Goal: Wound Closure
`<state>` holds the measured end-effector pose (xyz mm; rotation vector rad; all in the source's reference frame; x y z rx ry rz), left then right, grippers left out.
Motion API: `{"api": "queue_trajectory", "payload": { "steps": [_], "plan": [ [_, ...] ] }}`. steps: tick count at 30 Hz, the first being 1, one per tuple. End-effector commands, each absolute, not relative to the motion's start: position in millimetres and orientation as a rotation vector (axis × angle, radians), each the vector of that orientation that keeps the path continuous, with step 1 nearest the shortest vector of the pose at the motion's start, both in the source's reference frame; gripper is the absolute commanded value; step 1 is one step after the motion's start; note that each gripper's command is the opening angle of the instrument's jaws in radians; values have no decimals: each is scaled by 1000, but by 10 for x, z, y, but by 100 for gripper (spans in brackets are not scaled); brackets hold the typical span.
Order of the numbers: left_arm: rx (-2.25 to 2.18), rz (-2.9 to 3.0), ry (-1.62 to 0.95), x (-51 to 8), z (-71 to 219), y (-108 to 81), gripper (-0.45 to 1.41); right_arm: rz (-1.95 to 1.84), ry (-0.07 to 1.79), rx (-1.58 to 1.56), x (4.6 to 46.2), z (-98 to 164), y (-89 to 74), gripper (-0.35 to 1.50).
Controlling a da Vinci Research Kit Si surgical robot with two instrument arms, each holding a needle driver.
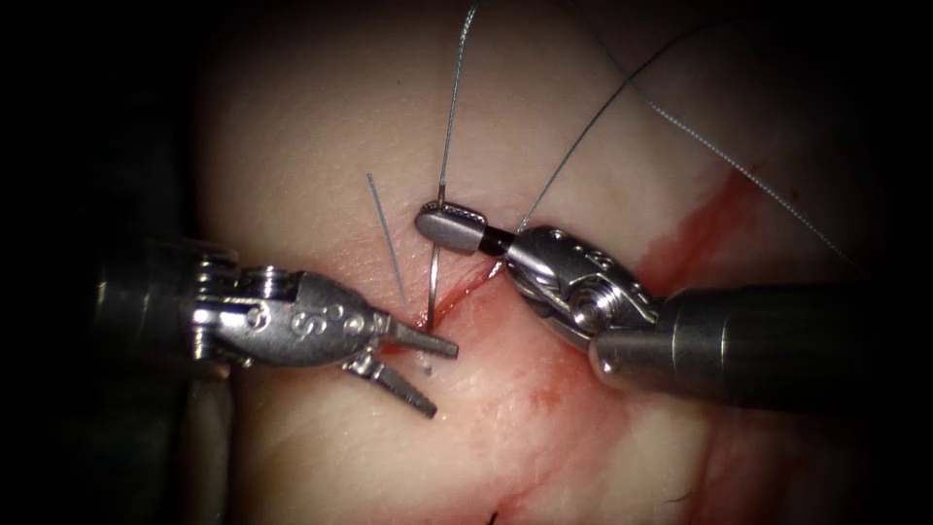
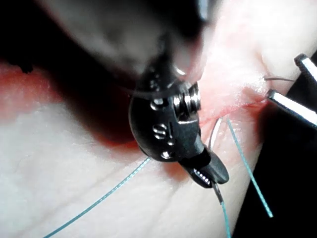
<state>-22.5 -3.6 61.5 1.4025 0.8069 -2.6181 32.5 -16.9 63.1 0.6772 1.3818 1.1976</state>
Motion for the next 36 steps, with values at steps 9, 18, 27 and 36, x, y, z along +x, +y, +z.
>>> {"api": "queue_trajectory", "payload": {
  "steps": [9,18,27,36],
  "plan": [
    [1383,-2597,799,-225,635,-45,51,1267,1343,811,334,626,-179,-35],
    [1377,-2585,811,-226,637,-49,30,1357,1291,900,334,623,-182,-35],
    [1377,-2589,809,-229,639,-48,20,1458,1242,1016,338,615,-192,-35],
    [1385,-2677,929,-228,639,-50,-45,1534,1219,1066,338,613,-195,-35]
  ]
}}
